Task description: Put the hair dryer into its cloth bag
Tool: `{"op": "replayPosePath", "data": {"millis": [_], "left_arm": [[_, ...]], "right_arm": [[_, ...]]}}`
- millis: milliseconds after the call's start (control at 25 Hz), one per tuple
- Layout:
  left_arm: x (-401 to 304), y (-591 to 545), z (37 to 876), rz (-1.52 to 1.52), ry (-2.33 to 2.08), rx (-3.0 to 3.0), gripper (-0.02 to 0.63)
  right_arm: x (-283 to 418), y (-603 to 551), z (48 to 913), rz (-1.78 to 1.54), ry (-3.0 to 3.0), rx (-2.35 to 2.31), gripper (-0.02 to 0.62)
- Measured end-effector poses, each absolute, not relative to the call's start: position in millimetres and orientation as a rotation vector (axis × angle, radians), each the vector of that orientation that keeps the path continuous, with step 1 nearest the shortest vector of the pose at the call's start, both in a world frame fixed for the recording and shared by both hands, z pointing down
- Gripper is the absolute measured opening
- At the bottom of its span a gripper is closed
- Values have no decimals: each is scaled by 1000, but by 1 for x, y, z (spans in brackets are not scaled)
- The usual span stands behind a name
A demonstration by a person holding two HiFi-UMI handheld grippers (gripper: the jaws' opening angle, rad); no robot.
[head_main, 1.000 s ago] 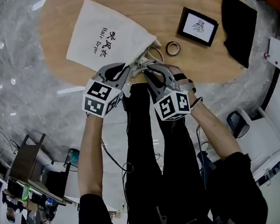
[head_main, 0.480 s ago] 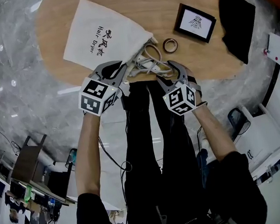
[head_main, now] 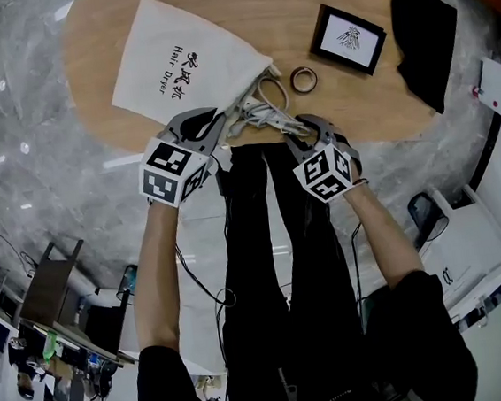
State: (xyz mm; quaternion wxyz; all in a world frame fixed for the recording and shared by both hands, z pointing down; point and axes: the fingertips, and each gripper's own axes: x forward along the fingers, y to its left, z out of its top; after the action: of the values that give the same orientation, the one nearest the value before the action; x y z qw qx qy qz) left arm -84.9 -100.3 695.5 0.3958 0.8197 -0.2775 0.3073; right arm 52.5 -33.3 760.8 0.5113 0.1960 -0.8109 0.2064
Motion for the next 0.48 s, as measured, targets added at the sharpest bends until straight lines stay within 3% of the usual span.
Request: {"op": "replayPosePath", "data": {"millis": [40, 480], "left_arm": [[-85, -100, 696, 779, -704, 2077, 37], [-81, -95, 696, 786, -700, 2079, 37]], "right_arm": [[52, -33, 756, 484, -1979, 467, 118], [38, -53, 719, 421, -2140, 422, 107]]}}
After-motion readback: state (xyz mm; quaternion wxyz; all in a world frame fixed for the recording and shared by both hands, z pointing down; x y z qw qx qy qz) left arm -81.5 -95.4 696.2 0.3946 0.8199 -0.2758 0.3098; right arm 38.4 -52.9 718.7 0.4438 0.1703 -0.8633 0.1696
